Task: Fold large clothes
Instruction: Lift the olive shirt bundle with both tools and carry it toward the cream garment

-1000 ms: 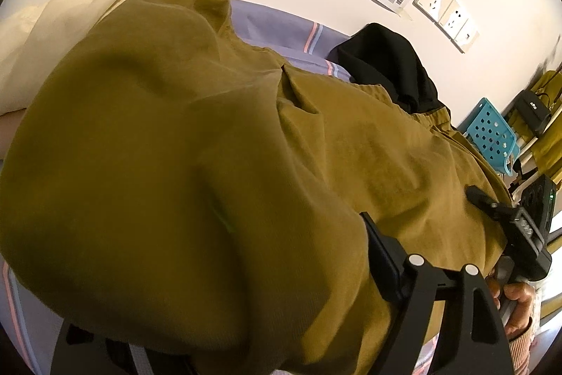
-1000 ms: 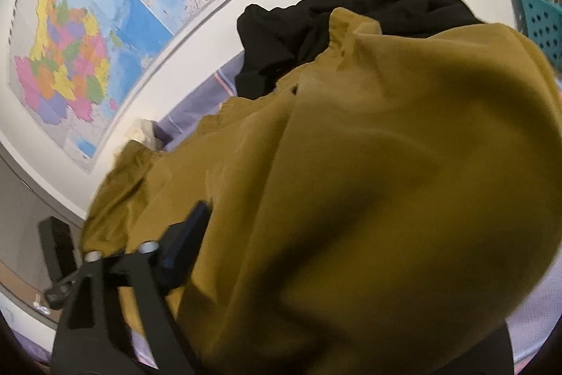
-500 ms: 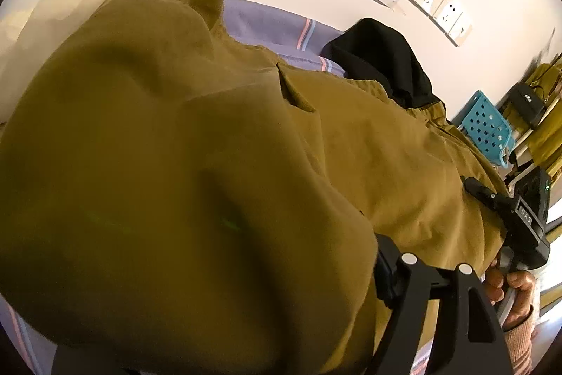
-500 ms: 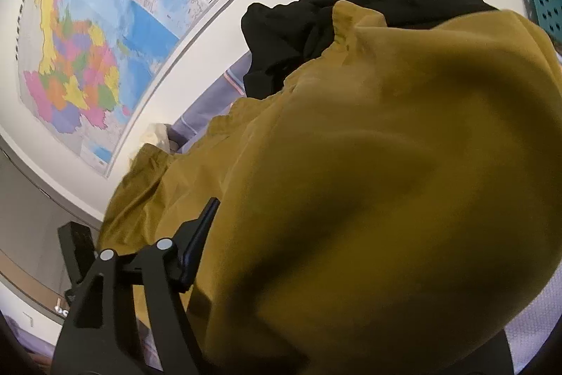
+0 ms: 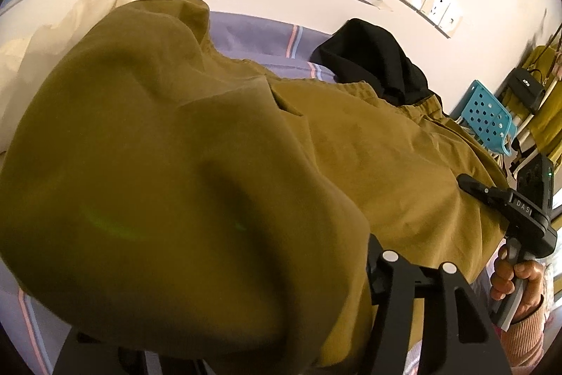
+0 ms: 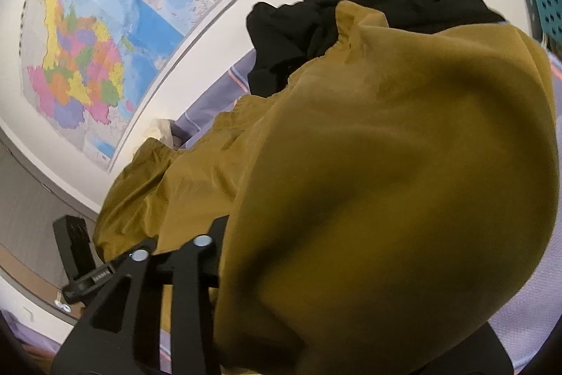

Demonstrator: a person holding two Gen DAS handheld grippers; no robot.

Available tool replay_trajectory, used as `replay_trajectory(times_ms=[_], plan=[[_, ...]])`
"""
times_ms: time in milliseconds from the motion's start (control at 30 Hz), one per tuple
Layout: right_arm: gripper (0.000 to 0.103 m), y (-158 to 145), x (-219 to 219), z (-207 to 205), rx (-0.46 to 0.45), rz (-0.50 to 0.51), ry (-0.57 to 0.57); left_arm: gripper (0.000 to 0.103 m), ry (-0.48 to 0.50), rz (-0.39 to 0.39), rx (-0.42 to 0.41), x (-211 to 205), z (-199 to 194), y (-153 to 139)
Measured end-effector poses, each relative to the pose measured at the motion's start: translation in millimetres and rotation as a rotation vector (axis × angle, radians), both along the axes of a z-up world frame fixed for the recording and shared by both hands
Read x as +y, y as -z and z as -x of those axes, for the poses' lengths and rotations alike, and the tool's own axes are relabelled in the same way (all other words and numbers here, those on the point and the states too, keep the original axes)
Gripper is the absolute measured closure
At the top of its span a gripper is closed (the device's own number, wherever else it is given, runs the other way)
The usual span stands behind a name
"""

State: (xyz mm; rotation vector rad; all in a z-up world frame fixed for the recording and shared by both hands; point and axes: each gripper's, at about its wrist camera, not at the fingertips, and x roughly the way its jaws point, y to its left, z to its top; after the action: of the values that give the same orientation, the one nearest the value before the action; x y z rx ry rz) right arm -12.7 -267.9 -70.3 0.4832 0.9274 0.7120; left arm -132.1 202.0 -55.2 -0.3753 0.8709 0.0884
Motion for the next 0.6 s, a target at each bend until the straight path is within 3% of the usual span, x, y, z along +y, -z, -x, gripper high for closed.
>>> replay_trajectory(times_ms=[67, 200, 367, 600], plan=[[0.048, 2, 0, -2, 0.018, -0.019, 0.007, 0.039, -0.001, 0.019, 0.009, 3, -1, 3], [0.044, 0, 9, -2, -0.001, 0.017, 0.004, 0.038, -0.004, 0.077, 0.015, 10, -3, 10], [0.072, -10, 8, 3, -0.032, 0.041, -0.011, 0.045, 0.015, 0.033, 0.007, 2, -2, -1], [0.08, -66, 8, 16, -0.157, -0.011, -0.05, 0.056, 0.073, -0.012, -0.073, 0, 1, -48]])
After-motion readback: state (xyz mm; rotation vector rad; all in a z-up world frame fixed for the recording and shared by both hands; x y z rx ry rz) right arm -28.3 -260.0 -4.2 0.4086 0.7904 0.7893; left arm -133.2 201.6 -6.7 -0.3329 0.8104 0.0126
